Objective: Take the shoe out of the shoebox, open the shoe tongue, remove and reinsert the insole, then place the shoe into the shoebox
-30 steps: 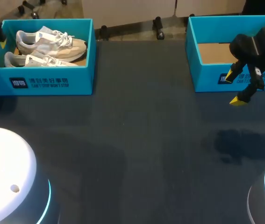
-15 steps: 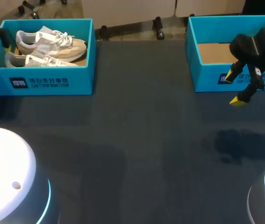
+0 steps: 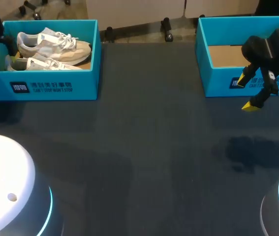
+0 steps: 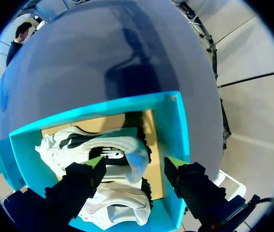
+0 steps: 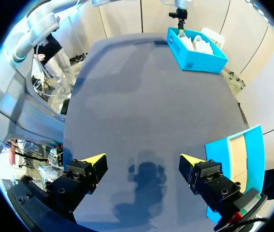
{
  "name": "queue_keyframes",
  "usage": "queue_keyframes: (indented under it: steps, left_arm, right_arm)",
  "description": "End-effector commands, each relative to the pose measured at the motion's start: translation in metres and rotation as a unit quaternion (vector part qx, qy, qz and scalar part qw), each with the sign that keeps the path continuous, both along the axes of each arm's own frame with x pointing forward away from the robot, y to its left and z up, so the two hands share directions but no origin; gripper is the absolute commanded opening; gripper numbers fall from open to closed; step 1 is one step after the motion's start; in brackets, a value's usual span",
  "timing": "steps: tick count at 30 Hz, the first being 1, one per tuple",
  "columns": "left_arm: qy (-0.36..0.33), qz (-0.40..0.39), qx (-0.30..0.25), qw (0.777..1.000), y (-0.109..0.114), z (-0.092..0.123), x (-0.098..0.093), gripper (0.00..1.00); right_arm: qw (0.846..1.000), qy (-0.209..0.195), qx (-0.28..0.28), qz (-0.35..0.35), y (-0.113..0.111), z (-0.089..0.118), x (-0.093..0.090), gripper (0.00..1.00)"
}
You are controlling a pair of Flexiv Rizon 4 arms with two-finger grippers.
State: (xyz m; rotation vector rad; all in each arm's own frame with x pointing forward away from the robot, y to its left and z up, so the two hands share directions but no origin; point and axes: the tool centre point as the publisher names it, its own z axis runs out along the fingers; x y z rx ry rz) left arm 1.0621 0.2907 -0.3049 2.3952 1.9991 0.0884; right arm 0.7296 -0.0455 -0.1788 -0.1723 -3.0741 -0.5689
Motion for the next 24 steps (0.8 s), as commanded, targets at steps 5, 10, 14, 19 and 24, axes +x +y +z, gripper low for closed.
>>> queue_keyframes:
  steps: [5, 10, 14, 19, 24]
  left_arm:
    - [-0.001, 0.005, -0.008, 1.000, 0.000, -0.018, 0.013, 0.60]
    - [0.001, 0.012, -0.008, 1.000, 0.002, -0.025, 0.017, 0.60]
    - [0.001, 0.015, -0.004, 1.000, 0.005, -0.030, 0.020, 0.62]
    - [0.001, 0.016, -0.003, 1.000, 0.006, -0.038, 0.023, 0.67]
    - [-0.001, 0.015, -0.005, 1.000, 0.006, -0.046, 0.023, 0.68]
  right_arm:
    - [1.000, 0.001, -0.002, 0.000, 0.001, 0.000, 0.001, 1.00]
    - [1.000, 0.001, -0.002, 0.000, 0.001, 0.000, 0.001, 1.00]
    - [1.000, 0.001, -0.002, 0.000, 0.001, 0.000, 0.001, 1.00]
    - [1.000, 0.001, -0.002, 0.000, 0.001, 0.000, 0.001, 1.00]
    - [1.000, 0.001, -0.002, 0.000, 0.001, 0.000, 0.001, 1.00]
